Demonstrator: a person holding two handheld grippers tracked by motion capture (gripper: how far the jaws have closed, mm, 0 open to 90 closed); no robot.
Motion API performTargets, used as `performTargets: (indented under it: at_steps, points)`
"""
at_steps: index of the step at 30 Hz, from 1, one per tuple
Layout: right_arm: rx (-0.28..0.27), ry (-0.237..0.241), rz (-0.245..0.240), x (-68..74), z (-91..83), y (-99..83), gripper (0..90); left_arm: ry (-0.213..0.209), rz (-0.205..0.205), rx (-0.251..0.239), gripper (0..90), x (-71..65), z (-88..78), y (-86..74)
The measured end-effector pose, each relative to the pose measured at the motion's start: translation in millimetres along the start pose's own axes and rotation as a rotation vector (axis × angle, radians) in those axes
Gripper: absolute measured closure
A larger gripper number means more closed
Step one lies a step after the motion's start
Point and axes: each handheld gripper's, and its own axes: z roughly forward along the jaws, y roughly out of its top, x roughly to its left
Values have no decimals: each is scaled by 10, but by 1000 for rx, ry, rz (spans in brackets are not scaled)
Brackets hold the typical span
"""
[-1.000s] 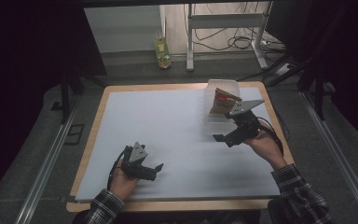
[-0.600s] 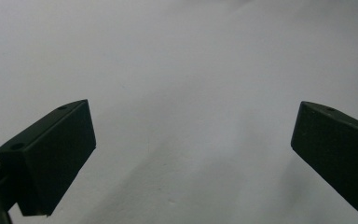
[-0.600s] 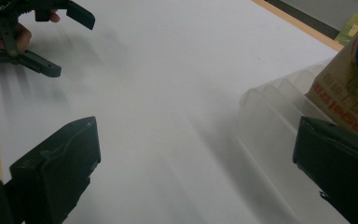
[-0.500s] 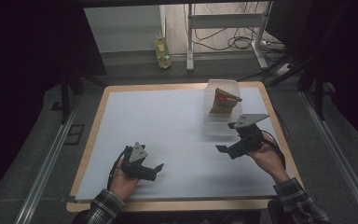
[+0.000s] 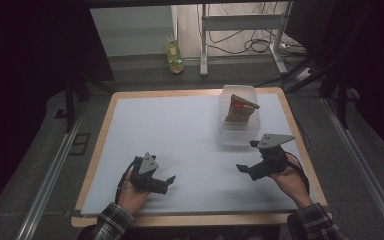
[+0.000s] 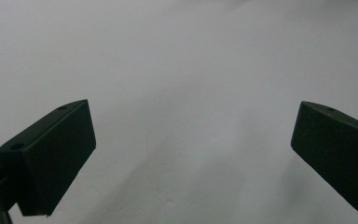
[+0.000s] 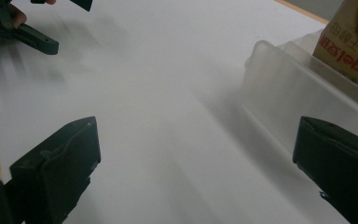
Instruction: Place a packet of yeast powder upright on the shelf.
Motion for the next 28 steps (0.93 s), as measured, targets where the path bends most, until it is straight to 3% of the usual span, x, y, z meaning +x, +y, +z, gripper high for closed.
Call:
performTargets:
  at_steps: [11, 19, 22, 28]
  points:
    - [0, -33, 11, 36, -43, -216, 9, -6, -1, -9, 0, 5, -16, 0]
    - [28, -82, 38, -19, -23, -427, 10, -16, 15, -20, 0, 2, -27, 2]
    - [31, -73, 73, -52, -2, -484, 10, -14, 25, -19, 0, 3, -30, 3]
    - [50, -75, 65, -59, 21, -503, 10, 9, 26, -32, 2, 27, -41, 5]
